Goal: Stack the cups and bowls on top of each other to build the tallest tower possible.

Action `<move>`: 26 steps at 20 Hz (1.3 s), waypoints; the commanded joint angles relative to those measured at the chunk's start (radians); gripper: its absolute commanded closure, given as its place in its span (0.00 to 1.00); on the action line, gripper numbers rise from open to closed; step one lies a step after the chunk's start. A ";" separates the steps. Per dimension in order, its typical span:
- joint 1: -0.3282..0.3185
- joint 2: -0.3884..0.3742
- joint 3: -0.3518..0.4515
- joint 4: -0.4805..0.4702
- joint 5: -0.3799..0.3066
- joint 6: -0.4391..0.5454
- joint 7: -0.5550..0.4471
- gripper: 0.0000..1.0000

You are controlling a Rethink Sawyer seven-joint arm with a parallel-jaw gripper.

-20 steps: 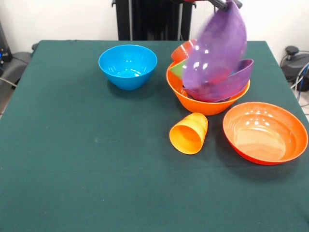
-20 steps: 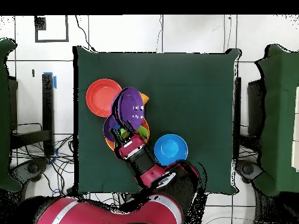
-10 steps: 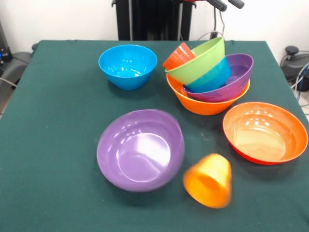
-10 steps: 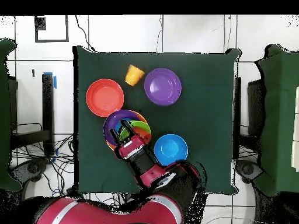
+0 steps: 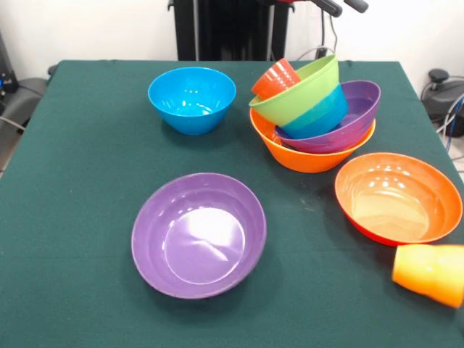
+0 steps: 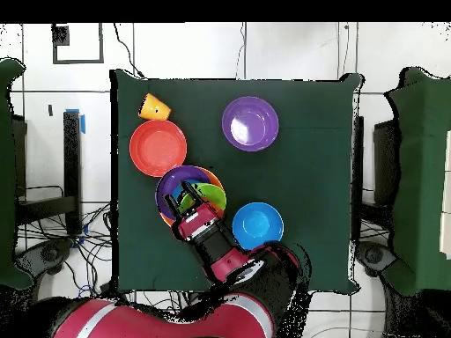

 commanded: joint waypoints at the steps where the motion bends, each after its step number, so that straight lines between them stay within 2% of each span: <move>1: 0.028 -0.002 0.095 -0.025 -0.023 0.192 0.149 0.00; 15: -0.002 0.020 0.086 -0.046 -0.046 0.183 0.159 0.00; 19: 0.001 0.014 0.064 -0.056 -0.074 0.266 0.212 0.00; 26: -0.003 -0.006 0.030 -0.084 -0.163 0.455 0.319 0.00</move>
